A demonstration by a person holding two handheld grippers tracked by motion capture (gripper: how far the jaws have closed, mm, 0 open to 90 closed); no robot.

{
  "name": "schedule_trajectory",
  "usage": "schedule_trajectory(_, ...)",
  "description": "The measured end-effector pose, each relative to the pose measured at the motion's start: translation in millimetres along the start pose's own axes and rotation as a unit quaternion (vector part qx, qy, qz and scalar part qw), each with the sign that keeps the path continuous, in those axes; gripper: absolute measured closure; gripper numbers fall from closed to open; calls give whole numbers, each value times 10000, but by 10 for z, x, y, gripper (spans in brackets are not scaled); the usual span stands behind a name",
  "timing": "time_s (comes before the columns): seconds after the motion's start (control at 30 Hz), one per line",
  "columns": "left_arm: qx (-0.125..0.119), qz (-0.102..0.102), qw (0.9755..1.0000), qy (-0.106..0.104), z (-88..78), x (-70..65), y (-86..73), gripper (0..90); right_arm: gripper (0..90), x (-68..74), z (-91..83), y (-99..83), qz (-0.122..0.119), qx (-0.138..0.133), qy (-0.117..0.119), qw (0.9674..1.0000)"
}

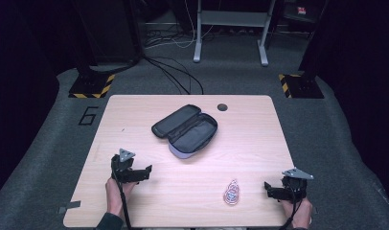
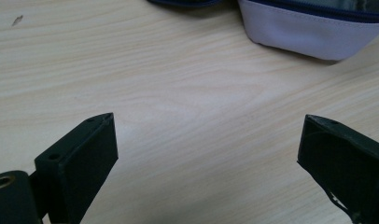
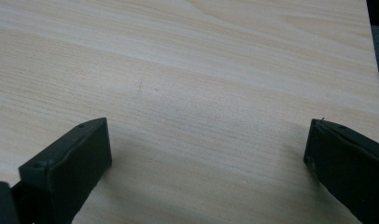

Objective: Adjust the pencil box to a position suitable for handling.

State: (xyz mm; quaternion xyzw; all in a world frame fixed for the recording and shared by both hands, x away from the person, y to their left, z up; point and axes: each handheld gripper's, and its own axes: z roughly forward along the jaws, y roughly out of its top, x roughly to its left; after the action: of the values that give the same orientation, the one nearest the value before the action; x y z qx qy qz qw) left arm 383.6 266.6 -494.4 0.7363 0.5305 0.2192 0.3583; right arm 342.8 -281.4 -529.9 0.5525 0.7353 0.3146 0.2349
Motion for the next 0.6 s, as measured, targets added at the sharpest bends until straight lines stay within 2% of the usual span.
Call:
schedule_trajectory(0.13,-13,52,10000,-42,26,-44,65,53,4,0,1,-1,3,-11,-1,10000)
schedule_trajectory(0.43,33,217,9995,-206,118,-170,323,57,4,0,1,-1,2,-8,1,10000)
schedule_trajectory(0.57,54,226,9993,-300,175,-213,414,58,6,-1,0,-1,0,-15,2,10000)
schedule_trajectory(0.6,-17,184,9994,-291,198,-229,434,59,6,-1,0,-1,0,-14,2,10000)
